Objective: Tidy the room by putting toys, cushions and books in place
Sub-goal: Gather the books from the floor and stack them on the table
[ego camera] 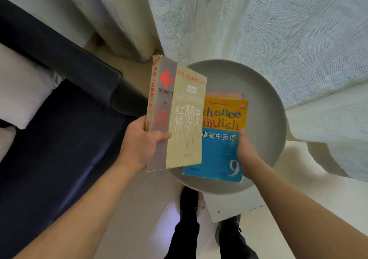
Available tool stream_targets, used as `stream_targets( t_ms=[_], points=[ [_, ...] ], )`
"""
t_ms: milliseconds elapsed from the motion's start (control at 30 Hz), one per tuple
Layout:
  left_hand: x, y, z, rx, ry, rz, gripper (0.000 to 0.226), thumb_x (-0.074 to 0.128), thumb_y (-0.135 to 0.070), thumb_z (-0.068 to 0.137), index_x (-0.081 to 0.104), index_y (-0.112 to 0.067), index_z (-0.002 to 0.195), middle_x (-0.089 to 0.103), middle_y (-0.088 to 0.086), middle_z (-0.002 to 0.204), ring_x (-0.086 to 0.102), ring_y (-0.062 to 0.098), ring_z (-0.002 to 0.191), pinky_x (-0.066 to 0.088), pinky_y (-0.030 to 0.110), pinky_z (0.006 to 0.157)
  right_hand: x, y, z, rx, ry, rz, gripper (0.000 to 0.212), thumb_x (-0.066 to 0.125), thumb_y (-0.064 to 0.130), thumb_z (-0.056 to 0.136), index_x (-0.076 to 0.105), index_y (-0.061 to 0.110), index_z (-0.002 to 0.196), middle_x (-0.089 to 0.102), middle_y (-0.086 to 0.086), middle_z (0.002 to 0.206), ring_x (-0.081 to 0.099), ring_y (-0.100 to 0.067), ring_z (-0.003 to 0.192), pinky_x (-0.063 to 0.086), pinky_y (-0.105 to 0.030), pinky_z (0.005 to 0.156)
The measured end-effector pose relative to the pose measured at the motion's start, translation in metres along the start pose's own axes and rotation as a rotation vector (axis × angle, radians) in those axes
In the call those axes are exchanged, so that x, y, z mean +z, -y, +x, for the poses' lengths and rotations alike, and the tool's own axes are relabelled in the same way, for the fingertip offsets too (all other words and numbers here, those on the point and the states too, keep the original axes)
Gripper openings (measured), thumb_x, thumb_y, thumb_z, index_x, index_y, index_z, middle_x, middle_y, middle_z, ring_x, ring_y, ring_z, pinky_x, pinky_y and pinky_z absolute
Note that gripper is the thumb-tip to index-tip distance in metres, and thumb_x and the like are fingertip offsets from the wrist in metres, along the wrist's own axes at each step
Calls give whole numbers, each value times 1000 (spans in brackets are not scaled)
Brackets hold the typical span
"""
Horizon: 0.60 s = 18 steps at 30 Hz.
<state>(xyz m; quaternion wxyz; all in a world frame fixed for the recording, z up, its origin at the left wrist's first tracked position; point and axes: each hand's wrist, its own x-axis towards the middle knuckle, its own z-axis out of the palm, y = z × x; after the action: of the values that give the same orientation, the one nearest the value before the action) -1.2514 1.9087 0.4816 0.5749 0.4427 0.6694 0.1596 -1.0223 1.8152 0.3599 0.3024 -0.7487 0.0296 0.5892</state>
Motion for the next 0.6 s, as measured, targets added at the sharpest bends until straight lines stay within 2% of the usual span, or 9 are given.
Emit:
stream_targets(
  t_ms=[100, 200, 300, 400, 500, 600],
  points=[
    [20, -7, 0, -57, 104, -108, 33, 70, 2, 81, 69, -17, 108, 77, 0, 95, 74, 22, 87, 58, 39, 74, -3, 15, -4, 8, 39, 111, 72, 12, 65, 97, 69, 21, 87, 76, -5, 79, 71, -24, 83, 49, -39, 89],
    [47, -2, 3, -165, 206, -220, 32, 67, 3, 83, 68, -15, 109, 77, 6, 98, 74, 26, 89, 60, 39, 74, -13, 23, -1, 20, 38, 138, 75, 11, 70, 94, 68, 23, 82, 74, -4, 80, 70, -22, 79, 52, -36, 82],
    [74, 19, 15, -249, 281, -259, 32, 66, -2, 87, 64, -17, 115, 76, 7, 104, 73, 27, 93, 59, 39, 78, -22, 26, 3, 22, 76, 159, 79, 11, 75, 90, 67, 19, 91, 72, -5, 83, 70, -24, 77, 54, -38, 80],
    [97, 51, 27, -317, 273, -225, 39, 68, -5, 89, 56, -15, 125, 74, 8, 106, 72, 29, 94, 60, 39, 77, -30, 24, 8, 33, 88, 111, 79, 16, 73, 92, 67, 16, 113, 72, -5, 90, 69, -25, 83, 55, -40, 82],
    [107, 77, 34, -263, 256, 2, 45, 68, -10, 91, 50, -18, 131, 68, -2, 109, 67, 13, 94, 55, 27, 74, -28, 18, 6, -5, 119, -18, 60, 21, 57, 101, 55, 16, 130, 69, -3, 102, 66, -21, 88, 50, -35, 65],
    [110, 85, 37, -198, 221, 99, 45, 68, -16, 91, 47, -25, 129, 65, -3, 115, 64, 12, 98, 53, 30, 83, -22, 15, 3, -42, 70, -82, 45, 27, 43, 105, 35, 22, 143, 59, 3, 103, 59, -15, 81, 42, -31, 55]
  ],
)
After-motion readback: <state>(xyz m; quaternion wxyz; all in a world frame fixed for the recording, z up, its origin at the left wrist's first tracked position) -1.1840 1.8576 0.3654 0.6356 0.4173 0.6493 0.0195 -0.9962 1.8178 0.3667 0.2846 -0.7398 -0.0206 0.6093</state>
